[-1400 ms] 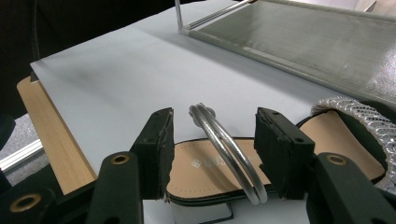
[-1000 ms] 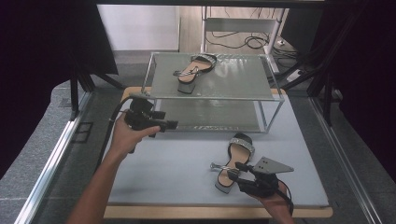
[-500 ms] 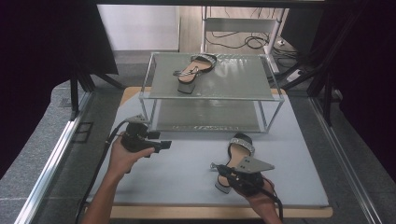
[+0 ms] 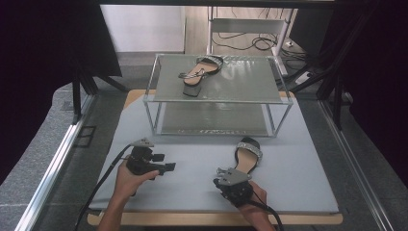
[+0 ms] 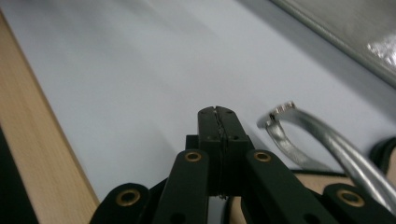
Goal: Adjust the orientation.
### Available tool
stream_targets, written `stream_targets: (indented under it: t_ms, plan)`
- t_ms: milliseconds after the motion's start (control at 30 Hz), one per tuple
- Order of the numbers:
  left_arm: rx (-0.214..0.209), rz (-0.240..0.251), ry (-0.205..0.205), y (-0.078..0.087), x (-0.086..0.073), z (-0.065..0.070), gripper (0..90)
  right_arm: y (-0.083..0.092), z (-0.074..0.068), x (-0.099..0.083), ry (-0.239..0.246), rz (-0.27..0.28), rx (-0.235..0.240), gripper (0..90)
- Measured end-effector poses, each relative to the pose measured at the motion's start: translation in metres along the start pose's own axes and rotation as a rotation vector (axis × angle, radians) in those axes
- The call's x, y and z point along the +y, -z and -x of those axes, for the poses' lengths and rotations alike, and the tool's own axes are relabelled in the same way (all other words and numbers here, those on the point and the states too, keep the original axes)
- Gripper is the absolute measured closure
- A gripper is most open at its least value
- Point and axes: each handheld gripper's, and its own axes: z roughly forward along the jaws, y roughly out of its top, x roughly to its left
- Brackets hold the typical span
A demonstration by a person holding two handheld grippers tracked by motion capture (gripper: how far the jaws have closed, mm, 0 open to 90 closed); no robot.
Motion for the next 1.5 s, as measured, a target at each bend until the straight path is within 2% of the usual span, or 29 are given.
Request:
stream_targets:
  t_ms: [67, 100, 167, 233, 367, 467, 600, 800, 833, 900, 1000, 1033, 1167, 1267, 1333, 1367, 1433, 1467, 1500]
  plan:
    - [0.025, -0.029, -0.004, -0.002, -0.004, -0.003, 32.4, 0.0, 0.0, -0.002, -0.003, -0.006, -0.007, 89.9]
    - [0.02, -0.02, 0.016, -0.001, -0.007, -0.005, 32.4, 0.002, 0.001, -0.003, -0.013, -0.003, 0.002, 89.9]
    - [0.019, -0.023, 0.024, -0.001, -0.009, -0.006, 32.4, 0.002, 0.001, -0.003, -0.015, -0.004, 0.001, 89.8]
    - [0.036, -0.028, 0.024, -0.001, -0.012, -0.008, 32.4, 0.003, 0.001, -0.003, -0.019, -0.006, -0.002, 89.8]
    - [0.019, -0.019, 0.048, 0.002, -0.02, -0.011, 32.4, 0.009, 0.001, -0.008, -0.029, -0.011, -0.003, 89.9]
    - [0.008, -0.008, 0.068, 0.003, -0.023, -0.013, 32.5, 0.023, 0.002, -0.019, -0.024, -0.013, -0.02, 89.9]
    - [0.008, -0.007, 0.071, 0.003, -0.023, -0.013, 32.6, 0.035, 0.004, -0.03, -0.041, -0.007, -0.024, 89.9]
    - [0.001, 0.006, 0.086, 0.008, -0.026, -0.017, 32.6, 0.062, 0.022, -0.056, -0.109, -0.009, -0.022, 89.8]
    - [-0.001, 0.008, 0.089, 0.008, -0.027, -0.017, 32.6, 0.062, 0.022, -0.056, -0.109, -0.009, -0.022, 89.8]
    - [-0.005, 0.009, 0.093, 0.009, -0.028, -0.019, 32.5, 0.073, 0.032, -0.068, -0.149, -0.006, -0.043, 89.9]
    - [-0.006, 0.011, 0.096, 0.009, -0.027, -0.019, 32.6, 0.079, 0.039, -0.075, -0.171, -0.007, -0.067, 89.8]
    - [-0.01, 0.012, 0.095, 0.009, -0.027, -0.018, 32.5, 0.084, 0.046, -0.081, -0.2, -0.002, -0.078, 89.8]
    - [-0.012, 0.01, 0.093, 0.01, -0.027, -0.018, 32.5, 0.09, 0.054, -0.089, -0.221, 0.013, -0.084, 89.1]
    - [-0.008, 0.01, 0.094, 0.01, -0.027, -0.019, 32.4, 0.098, 0.054, -0.091, -0.236, 0.05, -0.063, 84.5]
    - [-0.006, 0.011, 0.095, 0.01, -0.027, -0.019, 32.4, 0.112, 0.051, -0.09, -0.226, 0.08, -0.062, 78.1]
    - [-0.006, 0.012, 0.096, 0.01, -0.027, -0.019, 32.4, 0.112, 0.051, -0.09, -0.226, 0.08, -0.062, 78.1]
    - [-0.005, 0.014, 0.099, 0.011, -0.026, -0.02, 32.4, 0.127, 0.051, -0.087, -0.23, 0.119, -0.068, 69.3]
    - [-0.002, 0.015, 0.1, 0.011, -0.026, -0.02, 32.4, 0.127, 0.051, -0.087, -0.23, 0.119, -0.068, 69.3]
    - [-0.001, 0.015, 0.1, 0.011, -0.026, -0.02, 32.4, 0.134, 0.052, -0.084, -0.237, 0.143, -0.079, 63.2]
